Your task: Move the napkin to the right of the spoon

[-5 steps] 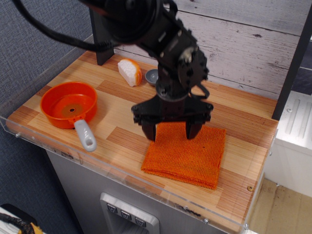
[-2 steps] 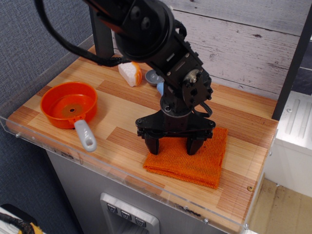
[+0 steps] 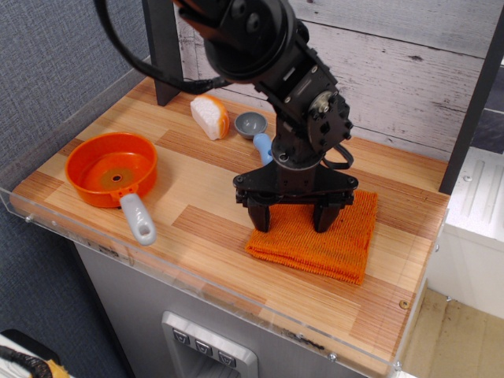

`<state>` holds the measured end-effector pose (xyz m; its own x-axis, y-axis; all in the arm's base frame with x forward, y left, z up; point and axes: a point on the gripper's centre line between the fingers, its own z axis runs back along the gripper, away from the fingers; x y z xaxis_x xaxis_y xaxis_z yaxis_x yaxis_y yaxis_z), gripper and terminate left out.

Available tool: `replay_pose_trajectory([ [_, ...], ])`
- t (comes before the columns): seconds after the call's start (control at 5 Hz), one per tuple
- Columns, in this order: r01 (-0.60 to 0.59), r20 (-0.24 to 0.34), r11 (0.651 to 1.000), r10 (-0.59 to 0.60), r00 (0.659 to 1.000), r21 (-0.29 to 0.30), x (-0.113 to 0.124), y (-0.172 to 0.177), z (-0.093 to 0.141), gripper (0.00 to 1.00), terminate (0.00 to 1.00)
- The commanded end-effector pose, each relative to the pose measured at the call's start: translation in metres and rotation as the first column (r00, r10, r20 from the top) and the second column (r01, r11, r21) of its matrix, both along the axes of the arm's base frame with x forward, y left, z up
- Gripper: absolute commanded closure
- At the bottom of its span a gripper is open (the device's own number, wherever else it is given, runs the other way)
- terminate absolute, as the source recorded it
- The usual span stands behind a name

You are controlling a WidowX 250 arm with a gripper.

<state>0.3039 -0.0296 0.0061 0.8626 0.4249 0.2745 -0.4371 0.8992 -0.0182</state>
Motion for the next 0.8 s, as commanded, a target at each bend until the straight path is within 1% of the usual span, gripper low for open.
replay_pose_trajectory([
  [0.0, -0.003, -0.084, 1.000, 0.003, 0.996, -0.003, 0.006, 0.007, -0.028, 0.00, 0.00],
  [0.2, 0.017, -0.090, 1.000, -0.018, 0.996, -0.006, 0.017, 0.004, -0.035, 0.00, 0.00],
  [0.6, 0.031, -0.111, 0.999, -0.035, 0.993, -0.041, 0.040, -0.005, -0.044, 0.00, 0.00],
])
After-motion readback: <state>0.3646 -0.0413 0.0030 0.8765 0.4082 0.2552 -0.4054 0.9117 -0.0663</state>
